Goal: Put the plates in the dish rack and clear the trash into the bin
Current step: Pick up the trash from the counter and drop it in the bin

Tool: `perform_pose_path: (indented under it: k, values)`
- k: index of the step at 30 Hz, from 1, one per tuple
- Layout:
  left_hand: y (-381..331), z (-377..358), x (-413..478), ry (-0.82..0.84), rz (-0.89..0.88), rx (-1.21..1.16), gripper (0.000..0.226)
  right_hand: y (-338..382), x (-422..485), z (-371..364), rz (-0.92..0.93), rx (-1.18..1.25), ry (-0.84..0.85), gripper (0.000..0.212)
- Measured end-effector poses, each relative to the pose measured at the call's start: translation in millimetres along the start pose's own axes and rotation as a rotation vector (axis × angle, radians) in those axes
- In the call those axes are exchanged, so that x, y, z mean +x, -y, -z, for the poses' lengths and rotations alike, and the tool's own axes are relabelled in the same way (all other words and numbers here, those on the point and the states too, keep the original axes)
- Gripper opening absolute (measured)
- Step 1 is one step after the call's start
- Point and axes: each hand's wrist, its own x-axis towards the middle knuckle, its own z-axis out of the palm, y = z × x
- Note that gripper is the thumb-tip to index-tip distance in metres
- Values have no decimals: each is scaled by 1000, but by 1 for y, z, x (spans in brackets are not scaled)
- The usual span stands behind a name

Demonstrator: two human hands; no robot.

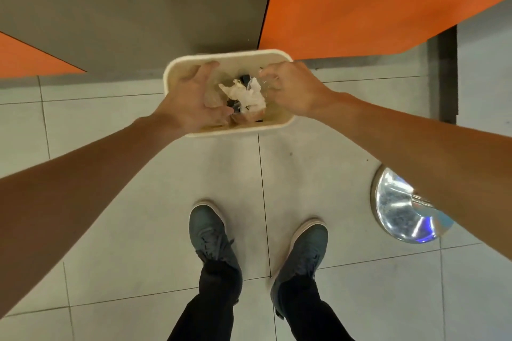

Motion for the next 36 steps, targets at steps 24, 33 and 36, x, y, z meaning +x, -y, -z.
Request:
perform_pose_path:
  k: [24,33,36]
  values:
    - [-166,103,-179,-236,17,-369,27,119,-168,120,105,148,-55,23]
    - [-286,183,-253,-336,-72,-398,21,181,-238,219,142,253,-184,19]
    - [-328,207,-277,-389,-78,-417,22,202,-268,259,173,282,-241,21]
